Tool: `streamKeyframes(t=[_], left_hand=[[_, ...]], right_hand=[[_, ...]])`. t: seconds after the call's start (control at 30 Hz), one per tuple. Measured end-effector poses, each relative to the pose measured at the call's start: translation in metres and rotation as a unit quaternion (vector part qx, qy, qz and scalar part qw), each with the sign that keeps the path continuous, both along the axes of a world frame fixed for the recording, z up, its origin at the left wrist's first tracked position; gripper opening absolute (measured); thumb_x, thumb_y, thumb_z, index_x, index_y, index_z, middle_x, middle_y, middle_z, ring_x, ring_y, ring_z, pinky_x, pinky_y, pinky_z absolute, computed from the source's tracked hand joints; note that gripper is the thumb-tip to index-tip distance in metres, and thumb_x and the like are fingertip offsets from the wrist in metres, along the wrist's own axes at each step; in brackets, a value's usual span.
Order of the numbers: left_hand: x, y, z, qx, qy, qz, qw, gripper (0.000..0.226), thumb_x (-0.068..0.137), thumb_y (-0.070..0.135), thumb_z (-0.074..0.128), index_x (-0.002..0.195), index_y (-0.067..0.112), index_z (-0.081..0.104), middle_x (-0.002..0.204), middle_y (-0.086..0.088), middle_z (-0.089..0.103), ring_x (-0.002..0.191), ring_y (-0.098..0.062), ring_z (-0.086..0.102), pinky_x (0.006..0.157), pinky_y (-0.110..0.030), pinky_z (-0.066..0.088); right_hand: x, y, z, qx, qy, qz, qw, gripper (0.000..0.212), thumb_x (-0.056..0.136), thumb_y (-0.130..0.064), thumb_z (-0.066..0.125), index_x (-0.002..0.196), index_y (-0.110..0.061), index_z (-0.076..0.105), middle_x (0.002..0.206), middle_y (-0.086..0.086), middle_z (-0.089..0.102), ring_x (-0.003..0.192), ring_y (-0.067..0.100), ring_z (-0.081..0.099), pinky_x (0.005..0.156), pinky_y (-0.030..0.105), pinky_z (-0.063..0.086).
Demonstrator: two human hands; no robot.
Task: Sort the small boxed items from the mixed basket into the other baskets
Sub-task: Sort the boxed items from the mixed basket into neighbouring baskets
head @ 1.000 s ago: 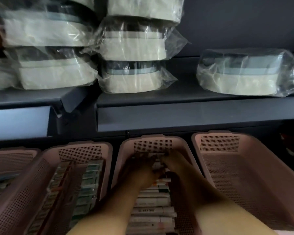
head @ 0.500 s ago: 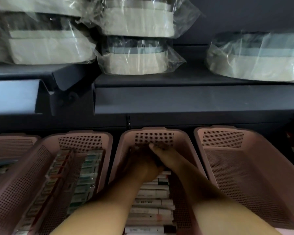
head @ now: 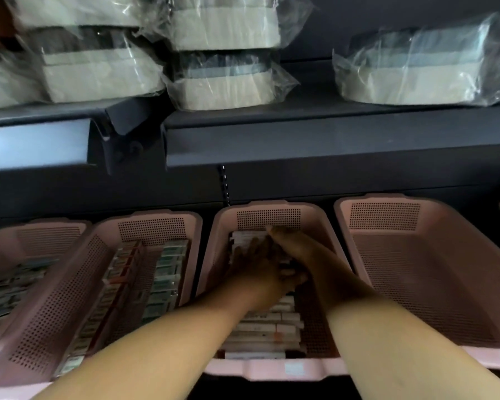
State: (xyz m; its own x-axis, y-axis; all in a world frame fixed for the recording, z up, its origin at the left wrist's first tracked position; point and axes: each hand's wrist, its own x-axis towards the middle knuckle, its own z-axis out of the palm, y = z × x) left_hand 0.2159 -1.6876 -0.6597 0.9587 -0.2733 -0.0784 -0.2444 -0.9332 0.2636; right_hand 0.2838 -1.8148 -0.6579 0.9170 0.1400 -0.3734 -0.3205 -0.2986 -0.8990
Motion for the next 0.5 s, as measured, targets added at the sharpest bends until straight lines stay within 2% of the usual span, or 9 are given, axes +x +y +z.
streamKeyframes(t=[0.1,0.17,0.37,0.43,0.5], left_hand=[[-0.015,0.007,-0.017,0.043,0.013,-0.003,0.999,0.094,0.085,0.092,0.027,0.162,0.048,-0.005,0.174,0.009,-0.001,0.161,-0.024,-0.005,0.128,-0.055,-0.001],[-0.015,0.01,-0.022,0.052,0.02,0.006,0.998,0.096,0.084,0.094,0.022,0.16,0.048,-0.013,0.174,0.01,-0.011,0.159,-0.021,-0.014,0.127,-0.054,-0.006],[-0.011,0.005,-0.019,0.052,0.016,0.009,0.998,0.093,0.092,0.086,0.026,0.162,0.041,-0.015,0.173,0.006,-0.016,0.158,-0.02,-0.021,0.125,-0.047,-0.016],[-0.01,0.005,-0.019,0.053,0.029,0.011,0.998,0.093,0.093,0.085,0.026,0.162,0.04,-0.016,0.173,0.005,-0.018,0.157,-0.021,-0.023,0.125,-0.048,-0.017],[-0.015,0.005,-0.017,0.043,0.045,0.012,0.998,0.093,0.091,0.087,0.024,0.162,0.043,-0.016,0.173,0.006,-0.019,0.156,-0.02,-0.025,0.125,-0.048,-0.017]], right_hand=[[0.001,-0.001,0.001,-0.021,0.009,-0.006,1.0,0.049,0.092,-0.065,0.056,0.116,-0.024,0.068,0.117,0.007,0.068,0.11,0.028,0.064,0.106,0.045,0.047],[0.002,-0.002,0.002,-0.033,0.007,0.002,0.999,0.047,0.094,-0.063,0.053,0.116,-0.023,0.067,0.116,0.007,0.068,0.108,0.027,0.064,0.106,0.044,0.046],[0.009,0.0,-0.009,-0.064,-0.017,0.025,0.998,0.057,0.091,-0.071,0.048,0.13,-0.031,0.059,0.126,0.002,0.063,0.115,0.026,0.06,0.107,0.046,0.045],[0.012,0.0,-0.01,-0.071,-0.027,0.035,0.997,0.054,0.094,-0.068,0.045,0.133,-0.032,0.057,0.127,0.0,0.062,0.112,0.023,0.059,0.106,0.042,0.044],[0.011,0.0,-0.008,-0.077,-0.031,0.035,0.996,0.05,0.096,-0.067,0.044,0.132,-0.034,0.055,0.119,-0.003,0.059,0.101,0.019,0.057,0.096,0.034,0.043]])
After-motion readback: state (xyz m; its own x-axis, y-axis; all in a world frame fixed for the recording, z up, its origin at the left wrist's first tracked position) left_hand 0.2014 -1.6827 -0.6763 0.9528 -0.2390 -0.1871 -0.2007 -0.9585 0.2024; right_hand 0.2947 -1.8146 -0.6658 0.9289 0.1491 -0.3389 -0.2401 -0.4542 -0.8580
